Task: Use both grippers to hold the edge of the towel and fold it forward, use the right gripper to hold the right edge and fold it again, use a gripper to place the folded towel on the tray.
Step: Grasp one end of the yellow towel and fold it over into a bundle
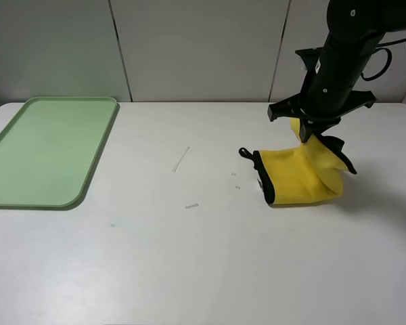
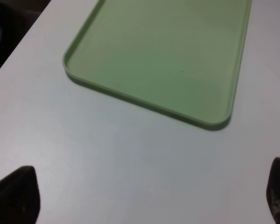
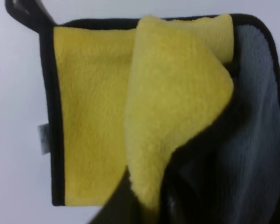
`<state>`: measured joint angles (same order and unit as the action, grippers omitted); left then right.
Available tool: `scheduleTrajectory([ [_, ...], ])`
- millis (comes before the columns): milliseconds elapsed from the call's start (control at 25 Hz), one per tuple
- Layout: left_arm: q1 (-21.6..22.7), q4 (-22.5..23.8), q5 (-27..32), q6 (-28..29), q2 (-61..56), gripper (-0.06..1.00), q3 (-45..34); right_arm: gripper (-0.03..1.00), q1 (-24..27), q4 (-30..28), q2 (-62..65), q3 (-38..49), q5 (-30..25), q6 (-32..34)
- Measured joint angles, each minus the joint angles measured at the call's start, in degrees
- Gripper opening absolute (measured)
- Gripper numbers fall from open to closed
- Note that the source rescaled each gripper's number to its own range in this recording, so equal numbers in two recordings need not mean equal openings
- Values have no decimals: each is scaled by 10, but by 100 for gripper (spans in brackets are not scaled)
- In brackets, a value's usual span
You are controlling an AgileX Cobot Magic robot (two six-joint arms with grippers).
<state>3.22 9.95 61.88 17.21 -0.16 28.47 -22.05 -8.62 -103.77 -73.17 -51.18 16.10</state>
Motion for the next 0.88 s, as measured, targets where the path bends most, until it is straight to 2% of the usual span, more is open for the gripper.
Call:
scheduleTrajectory([
  [120, 0, 0, 0, 0, 0, 97, 0, 72, 0, 10, 0, 0, 7, 7],
  [160, 0, 0, 0, 0, 0, 97, 0, 84, 0, 14, 0, 0, 11, 12],
  [200, 0, 0, 0, 0, 0, 97, 0, 90, 0, 16, 0, 0, 14, 18],
  [320, 0, 0, 0, 0, 0, 97, 0, 98, 0, 20, 0, 0, 14, 24],
  [560, 0, 0, 0, 0, 0, 97, 0, 99, 0, 23, 0, 0, 9, 26],
  [880, 0, 0, 0, 0, 0, 97, 0, 100, 0, 25, 23, -4, -94, 11],
])
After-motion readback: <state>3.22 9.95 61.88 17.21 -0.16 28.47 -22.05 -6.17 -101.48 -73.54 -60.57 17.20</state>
